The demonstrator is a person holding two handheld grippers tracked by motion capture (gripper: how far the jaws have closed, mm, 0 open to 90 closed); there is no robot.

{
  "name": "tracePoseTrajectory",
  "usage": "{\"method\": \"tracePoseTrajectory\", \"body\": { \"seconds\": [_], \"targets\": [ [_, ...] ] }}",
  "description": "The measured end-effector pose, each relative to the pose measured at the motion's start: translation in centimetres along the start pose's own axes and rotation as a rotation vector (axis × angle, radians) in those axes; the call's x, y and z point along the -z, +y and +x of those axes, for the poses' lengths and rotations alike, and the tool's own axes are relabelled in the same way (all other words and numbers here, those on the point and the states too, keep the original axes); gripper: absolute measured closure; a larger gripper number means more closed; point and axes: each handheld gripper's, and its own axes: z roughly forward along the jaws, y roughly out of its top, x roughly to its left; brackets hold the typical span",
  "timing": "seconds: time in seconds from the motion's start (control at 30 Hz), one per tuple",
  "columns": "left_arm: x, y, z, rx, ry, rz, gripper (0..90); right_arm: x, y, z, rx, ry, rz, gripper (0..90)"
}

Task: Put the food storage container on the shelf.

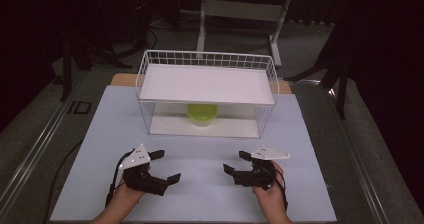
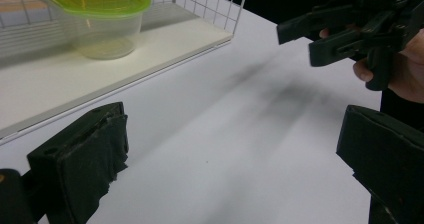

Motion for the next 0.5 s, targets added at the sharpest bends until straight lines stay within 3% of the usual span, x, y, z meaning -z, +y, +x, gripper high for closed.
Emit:
{"method": "tracePoseTrajectory", "body": {
  "seconds": [0.17, 0.5],
  "targets": [
    [1.3, -0.6, -0.1, 0.004, 0.016, 0.0, 1.0, 1.1, -0.1, 0.4, 0.022, -0.007, -0.026, 20.2],
    [2.6, -1.8, -0.2, 0.022, 0.031, 0.01, 1.0, 2.2, -1.2, 0.5, 0.032, -0.013, 0.007, 20.2]
  ]
}}
